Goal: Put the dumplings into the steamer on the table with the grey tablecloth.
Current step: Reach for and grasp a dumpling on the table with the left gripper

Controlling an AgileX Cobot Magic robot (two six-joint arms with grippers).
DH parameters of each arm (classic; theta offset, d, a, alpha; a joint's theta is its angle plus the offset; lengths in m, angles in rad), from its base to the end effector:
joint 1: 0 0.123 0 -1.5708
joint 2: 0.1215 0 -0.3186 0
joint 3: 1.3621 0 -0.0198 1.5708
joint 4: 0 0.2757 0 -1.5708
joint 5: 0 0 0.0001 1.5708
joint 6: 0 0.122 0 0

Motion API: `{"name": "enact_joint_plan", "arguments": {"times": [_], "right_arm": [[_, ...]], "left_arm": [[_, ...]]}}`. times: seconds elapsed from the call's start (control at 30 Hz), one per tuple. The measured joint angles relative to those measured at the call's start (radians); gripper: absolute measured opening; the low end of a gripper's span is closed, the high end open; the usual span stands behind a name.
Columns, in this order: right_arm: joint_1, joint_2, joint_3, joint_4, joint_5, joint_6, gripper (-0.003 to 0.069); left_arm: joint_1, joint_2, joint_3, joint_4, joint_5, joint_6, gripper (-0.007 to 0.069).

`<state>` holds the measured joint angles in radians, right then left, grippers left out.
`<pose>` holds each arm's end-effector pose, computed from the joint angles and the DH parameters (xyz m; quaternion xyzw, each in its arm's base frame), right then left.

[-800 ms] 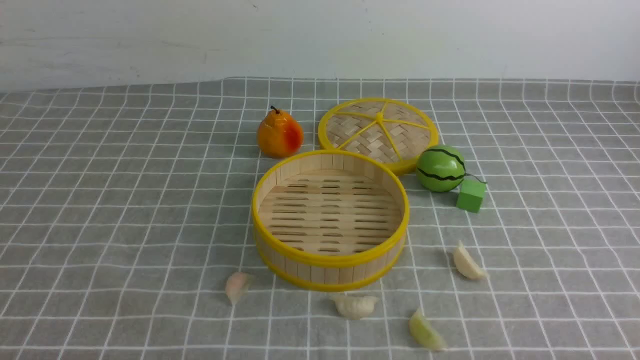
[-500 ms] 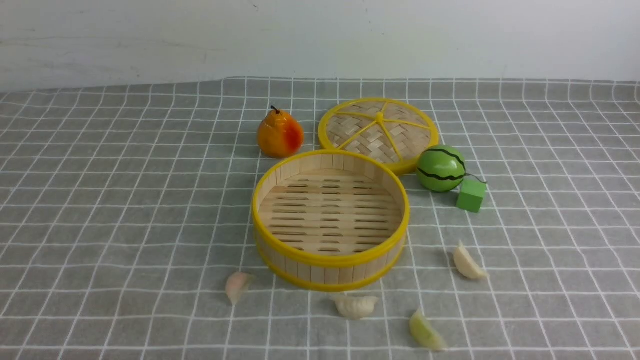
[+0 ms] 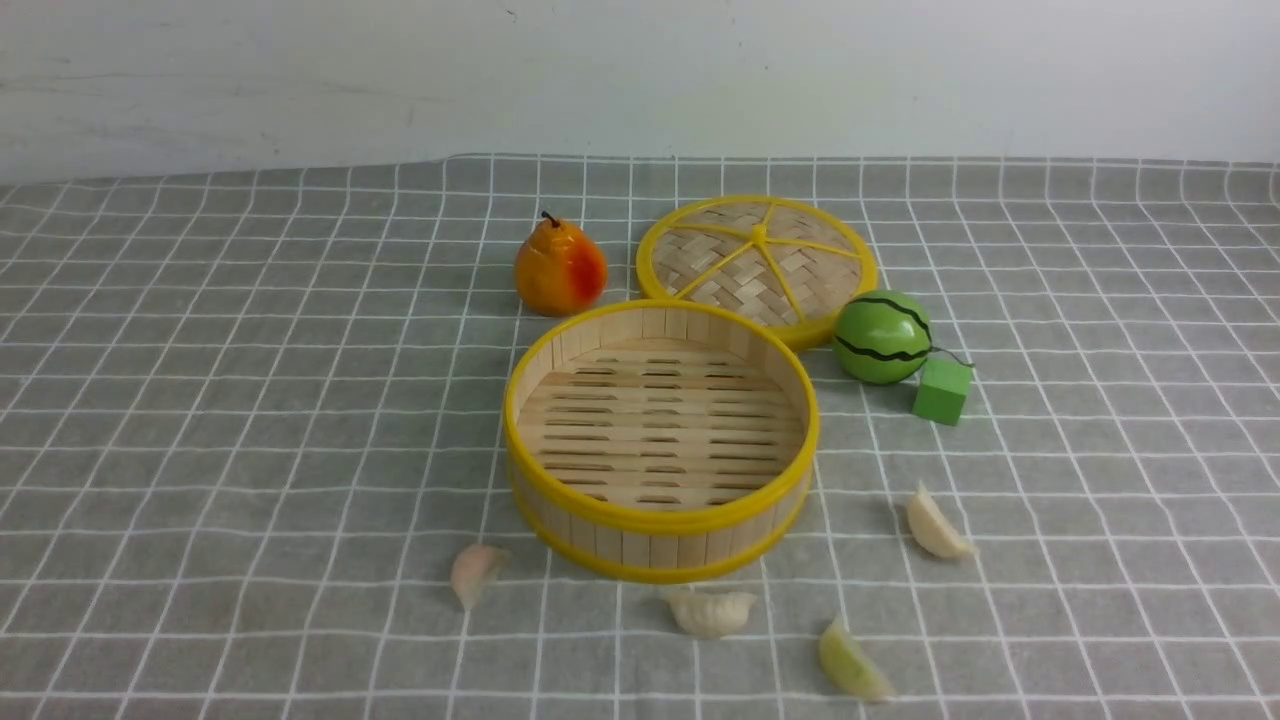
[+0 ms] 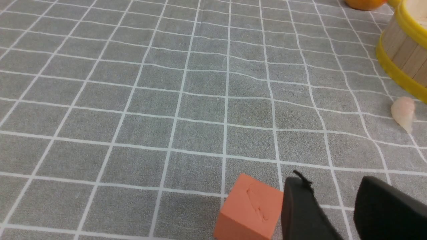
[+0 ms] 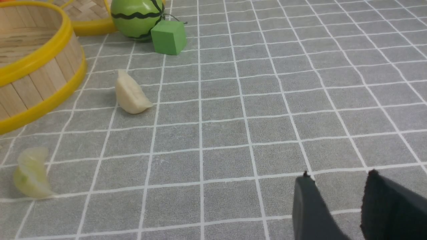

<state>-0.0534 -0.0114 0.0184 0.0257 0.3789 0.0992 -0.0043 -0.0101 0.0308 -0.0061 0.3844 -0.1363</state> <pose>0.0731 -0.0027 0.1638 0.0681 0.8015 0.0245 0.5936 0.0730 -0.0006 0.1583 -0.0550 0.8082 -0.0438 0.5846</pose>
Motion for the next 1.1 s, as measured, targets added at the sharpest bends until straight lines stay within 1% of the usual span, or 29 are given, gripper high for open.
{"name": "enact_joint_plan", "arguments": {"times": [0.93,1.0,1.1], "right_arm": [[0.000,0.000,0.000,-0.008,0.000,-0.001,0.0239],[0.000,0.000,0.000,-0.008,0.000,-0.001,0.0239],[0.000,0.000,0.000,-0.008,0.000,-0.001,0.0239]], "left_arm": [[0.000,0.000,0.000,0.012,0.000,0.000,0.0237],[0.000,0.000,0.000,0.006,0.000,0.000,0.0237],[0.000,0.000,0.000,-0.039,-0.002,0.000,0.0237]]}}
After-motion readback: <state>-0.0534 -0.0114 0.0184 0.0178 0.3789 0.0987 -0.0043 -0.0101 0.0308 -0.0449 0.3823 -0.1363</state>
